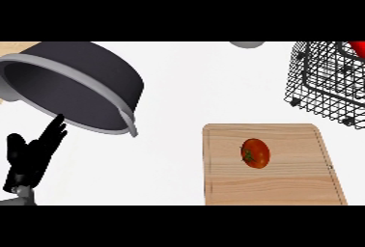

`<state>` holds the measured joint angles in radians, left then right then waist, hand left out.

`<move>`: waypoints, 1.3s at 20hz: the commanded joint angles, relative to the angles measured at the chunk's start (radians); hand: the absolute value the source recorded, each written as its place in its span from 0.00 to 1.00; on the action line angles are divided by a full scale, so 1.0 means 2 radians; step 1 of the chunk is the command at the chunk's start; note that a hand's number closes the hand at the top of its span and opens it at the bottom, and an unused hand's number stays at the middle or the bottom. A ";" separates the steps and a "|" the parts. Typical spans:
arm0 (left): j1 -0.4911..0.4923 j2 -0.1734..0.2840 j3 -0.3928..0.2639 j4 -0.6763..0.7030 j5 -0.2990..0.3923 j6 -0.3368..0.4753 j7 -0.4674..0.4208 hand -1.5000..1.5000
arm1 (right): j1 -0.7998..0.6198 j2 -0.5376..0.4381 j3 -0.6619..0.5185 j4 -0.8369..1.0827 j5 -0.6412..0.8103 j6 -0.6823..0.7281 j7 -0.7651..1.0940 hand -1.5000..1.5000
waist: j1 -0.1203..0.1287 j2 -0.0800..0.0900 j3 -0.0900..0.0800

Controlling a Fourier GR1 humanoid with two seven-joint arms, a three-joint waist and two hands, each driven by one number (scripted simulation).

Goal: Pick the can from the cutting board and place it in the tiered basket

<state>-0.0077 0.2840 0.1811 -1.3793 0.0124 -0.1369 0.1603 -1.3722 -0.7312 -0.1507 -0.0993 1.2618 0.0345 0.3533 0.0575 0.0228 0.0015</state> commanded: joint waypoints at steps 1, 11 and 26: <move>0.018 -0.002 -0.002 -0.015 0.003 -0.007 -0.001 0.50 | 0.023 0.013 -0.027 -0.013 -0.027 -0.042 0.013 0.00 | -0.001 -0.002 0.000; 0.024 -0.008 0.000 0.014 -0.011 0.003 -0.027 0.50 | -0.022 -0.047 -0.096 -0.065 -0.090 -0.099 0.027 0.00 | -0.014 -0.006 -0.001; 0.040 -0.004 0.026 -0.003 -0.003 0.020 -0.005 0.50 | 0.103 -0.139 -0.302 -0.123 -0.320 -0.029 -0.100 0.00 | -0.059 -0.021 0.000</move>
<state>0.0825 0.2835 0.2332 -1.3841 0.0166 -0.1184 0.1377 -1.2637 -0.9768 -0.6678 -0.3160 0.7296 -0.0927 0.2550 -0.0400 -0.0166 0.0013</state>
